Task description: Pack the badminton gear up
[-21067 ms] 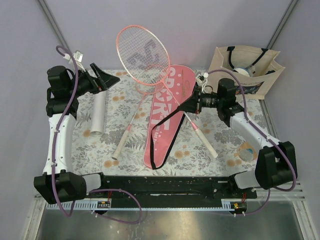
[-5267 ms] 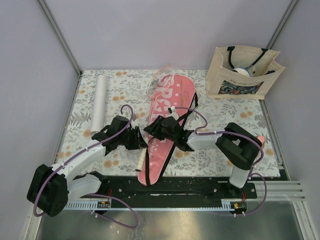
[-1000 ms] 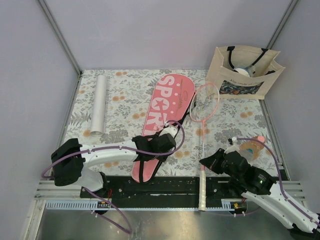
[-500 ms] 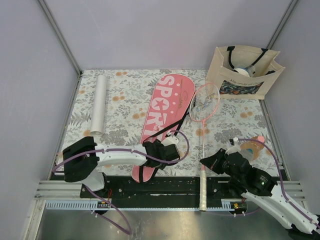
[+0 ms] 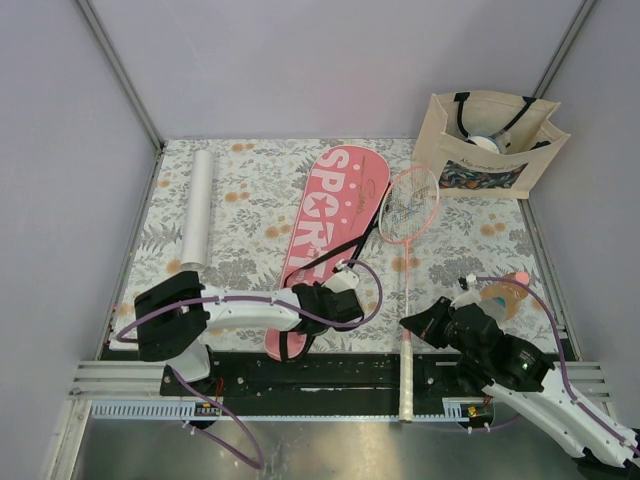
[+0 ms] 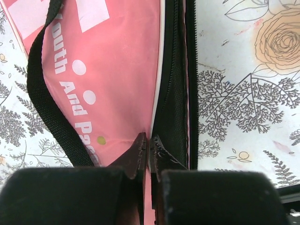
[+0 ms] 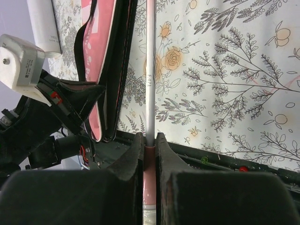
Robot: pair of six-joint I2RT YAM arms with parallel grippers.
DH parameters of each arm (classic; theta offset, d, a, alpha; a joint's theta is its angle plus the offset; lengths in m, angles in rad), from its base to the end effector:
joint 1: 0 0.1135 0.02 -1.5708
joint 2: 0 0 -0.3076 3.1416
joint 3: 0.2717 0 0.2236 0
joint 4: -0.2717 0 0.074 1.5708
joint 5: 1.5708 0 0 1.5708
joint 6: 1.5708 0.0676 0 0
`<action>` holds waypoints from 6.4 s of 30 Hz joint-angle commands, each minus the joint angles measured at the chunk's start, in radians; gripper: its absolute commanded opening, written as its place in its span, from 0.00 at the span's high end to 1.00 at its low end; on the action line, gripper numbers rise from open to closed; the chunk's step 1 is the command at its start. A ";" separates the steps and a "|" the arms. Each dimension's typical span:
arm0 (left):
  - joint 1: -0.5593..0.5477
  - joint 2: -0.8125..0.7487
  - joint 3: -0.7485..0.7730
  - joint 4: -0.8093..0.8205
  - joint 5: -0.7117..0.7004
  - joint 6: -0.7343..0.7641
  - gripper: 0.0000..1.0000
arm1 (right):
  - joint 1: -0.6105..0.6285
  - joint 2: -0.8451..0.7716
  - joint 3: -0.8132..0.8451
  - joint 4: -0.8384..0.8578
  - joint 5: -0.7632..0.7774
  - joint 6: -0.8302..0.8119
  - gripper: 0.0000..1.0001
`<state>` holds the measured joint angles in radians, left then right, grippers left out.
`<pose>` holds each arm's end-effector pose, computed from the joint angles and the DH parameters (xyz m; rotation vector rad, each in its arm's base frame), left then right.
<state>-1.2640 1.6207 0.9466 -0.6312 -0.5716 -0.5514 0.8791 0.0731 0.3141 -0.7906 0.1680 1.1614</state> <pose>0.1180 -0.2515 0.2069 0.7883 2.4023 0.1911 0.0266 0.0144 0.1722 0.4288 2.2503 0.9916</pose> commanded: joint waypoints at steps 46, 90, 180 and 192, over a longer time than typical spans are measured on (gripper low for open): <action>0.337 -0.418 0.015 0.286 0.415 -0.219 1.00 | 0.004 -0.157 0.186 -0.012 -0.096 0.184 1.00; 0.337 -0.519 -0.252 0.519 0.731 -0.249 1.00 | 0.004 0.804 -0.047 1.177 -0.100 0.144 1.00; 0.057 -0.163 -0.075 0.068 0.099 -0.093 0.92 | -0.061 1.717 0.033 1.990 -0.051 0.222 0.75; 0.049 -0.381 -0.161 0.212 0.329 -0.162 1.00 | -0.061 1.719 0.074 1.986 -0.047 0.225 0.76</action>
<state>-1.2064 1.3689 0.8143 -0.5262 -0.3611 -0.6674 0.8207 1.8011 0.3462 1.0885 0.1040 1.3777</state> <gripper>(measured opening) 0.027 0.241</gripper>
